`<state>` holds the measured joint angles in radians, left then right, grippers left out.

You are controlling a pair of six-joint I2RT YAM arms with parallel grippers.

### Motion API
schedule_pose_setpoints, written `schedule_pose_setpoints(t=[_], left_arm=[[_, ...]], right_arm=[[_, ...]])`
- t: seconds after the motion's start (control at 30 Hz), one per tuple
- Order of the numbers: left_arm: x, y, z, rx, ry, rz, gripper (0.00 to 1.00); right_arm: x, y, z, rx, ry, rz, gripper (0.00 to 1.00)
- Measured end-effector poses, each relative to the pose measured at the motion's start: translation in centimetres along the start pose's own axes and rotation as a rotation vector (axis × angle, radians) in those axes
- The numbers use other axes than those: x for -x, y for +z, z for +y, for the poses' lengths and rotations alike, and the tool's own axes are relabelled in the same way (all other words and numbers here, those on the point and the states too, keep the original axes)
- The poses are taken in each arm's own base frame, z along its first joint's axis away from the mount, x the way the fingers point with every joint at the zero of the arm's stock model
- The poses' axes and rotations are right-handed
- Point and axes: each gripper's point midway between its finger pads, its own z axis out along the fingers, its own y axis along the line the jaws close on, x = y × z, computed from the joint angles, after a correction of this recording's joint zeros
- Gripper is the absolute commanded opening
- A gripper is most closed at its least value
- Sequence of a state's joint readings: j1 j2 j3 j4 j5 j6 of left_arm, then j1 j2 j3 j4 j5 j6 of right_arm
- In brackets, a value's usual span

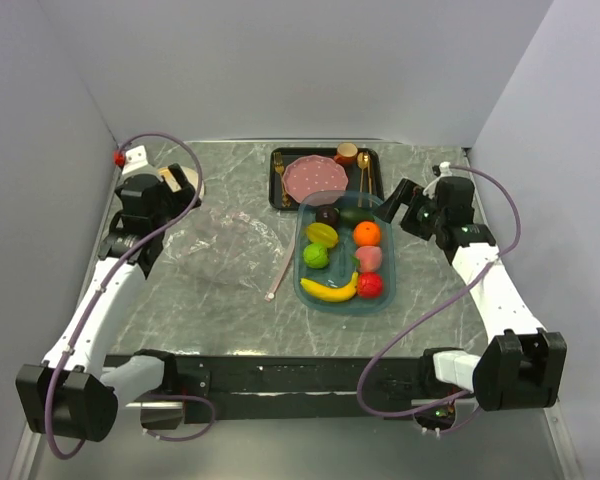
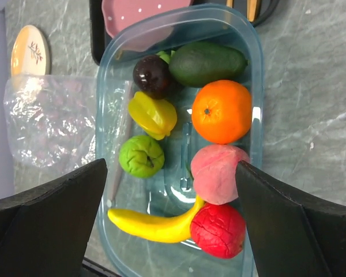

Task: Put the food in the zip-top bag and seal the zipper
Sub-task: Move the bin to the center of the board.

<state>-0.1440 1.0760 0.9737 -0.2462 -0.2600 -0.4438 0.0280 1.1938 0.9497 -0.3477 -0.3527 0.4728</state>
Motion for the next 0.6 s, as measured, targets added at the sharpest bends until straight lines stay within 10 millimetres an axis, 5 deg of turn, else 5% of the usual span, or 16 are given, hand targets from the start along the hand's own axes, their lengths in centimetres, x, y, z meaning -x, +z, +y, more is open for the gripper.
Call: schedule_pose_setpoints(t=[0.3, 0.47, 0.6], left_arm=[[0.9, 0.1, 2.8, 0.204, -0.060, 0.003, 0.99], [0.1, 0.6, 2.0, 0.169, -0.032, 0.084, 0.99], [-0.3, 0.9, 1.3, 0.136, -0.017, 0.123, 0.99]], right_arm=[[0.0, -0.4, 1.8, 0.005, -0.053, 0.018, 1.00], [-1.6, 1.0, 5.4, 0.044, -0.141, 0.084, 1.00], [-3.0, 2.0, 6.0, 0.068, -0.149, 0.135, 1.00]])
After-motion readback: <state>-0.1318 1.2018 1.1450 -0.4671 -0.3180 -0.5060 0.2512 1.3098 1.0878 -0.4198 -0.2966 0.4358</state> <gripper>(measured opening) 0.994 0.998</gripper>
